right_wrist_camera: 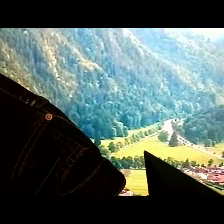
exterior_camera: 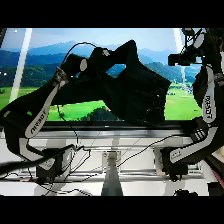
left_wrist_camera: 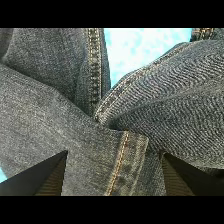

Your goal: Fold the clothes and pants, and hang the long-sleeved shirts on hangers.

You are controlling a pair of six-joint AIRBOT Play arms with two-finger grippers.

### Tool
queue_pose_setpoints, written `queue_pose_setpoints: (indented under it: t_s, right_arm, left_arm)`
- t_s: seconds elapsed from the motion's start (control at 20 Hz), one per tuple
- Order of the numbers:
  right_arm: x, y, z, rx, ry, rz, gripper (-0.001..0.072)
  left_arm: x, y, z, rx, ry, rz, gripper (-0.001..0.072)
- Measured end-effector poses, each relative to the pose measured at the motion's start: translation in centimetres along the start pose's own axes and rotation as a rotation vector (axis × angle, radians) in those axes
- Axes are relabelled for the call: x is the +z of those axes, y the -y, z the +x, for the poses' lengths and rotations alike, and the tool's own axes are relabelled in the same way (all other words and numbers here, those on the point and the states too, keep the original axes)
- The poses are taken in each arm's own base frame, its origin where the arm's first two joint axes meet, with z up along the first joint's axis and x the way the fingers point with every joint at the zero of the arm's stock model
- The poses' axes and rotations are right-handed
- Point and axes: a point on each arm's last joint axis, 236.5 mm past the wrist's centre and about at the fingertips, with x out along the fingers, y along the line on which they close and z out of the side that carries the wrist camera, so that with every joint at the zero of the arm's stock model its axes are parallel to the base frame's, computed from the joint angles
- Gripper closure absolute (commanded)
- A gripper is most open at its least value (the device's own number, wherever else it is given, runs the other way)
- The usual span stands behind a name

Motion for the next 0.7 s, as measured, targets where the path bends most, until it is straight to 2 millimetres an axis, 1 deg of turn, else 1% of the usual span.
queue_pose_setpoints:
  t_s: [0.05, 0.1, 0.2, 0.3, 0.35, 0.55, 0.7]
  right_arm:
    - [0.0, 0.0, 0.0, 0.0, 0.0, 0.001, 0.0162]
    - [0.0, 0.0, 0.0, 0.001, 0.0, 0.001, 0.0162]
    - [0.0, 0.0, 0.0, 0.001, 0.001, 0.002, 0.0162]
    - [0.0, 0.0, 0.0, 0.002, 0.0, 0.004, 0.0162]
    - [0.0, -0.1, 0.0, 0.003, -0.002, 0.004, 0.0162]
    - [-0.1, -0.1, 0.0, 0.004, -0.006, 0.006, 0.0162]
    - [-0.2, 0.1, 0.0, -0.002, -0.008, 0.005, 0.0163]
  left_arm:
    - [0.1, 0.2, 0.0, -0.006, 0.004, -0.006, 0.0077]
    - [0.2, 0.3, 0.0, -0.012, 0.008, -0.013, 0.0098]
    - [0.4, 0.6, 0.1, -0.025, 0.016, -0.026, 0.041]
    - [0.4, 0.6, 0.1, -0.025, 0.016, -0.027, 0.0626]
    - [0.3, 0.4, 0.1, -0.019, 0.012, -0.021, 0.0675]
    - [-0.2, -0.5, -0.1, 0.019, -0.007, 0.017, 0.0675]
    - [0.1, -1.1, -0.8, 0.043, 0.002, 0.027, 0.0677]
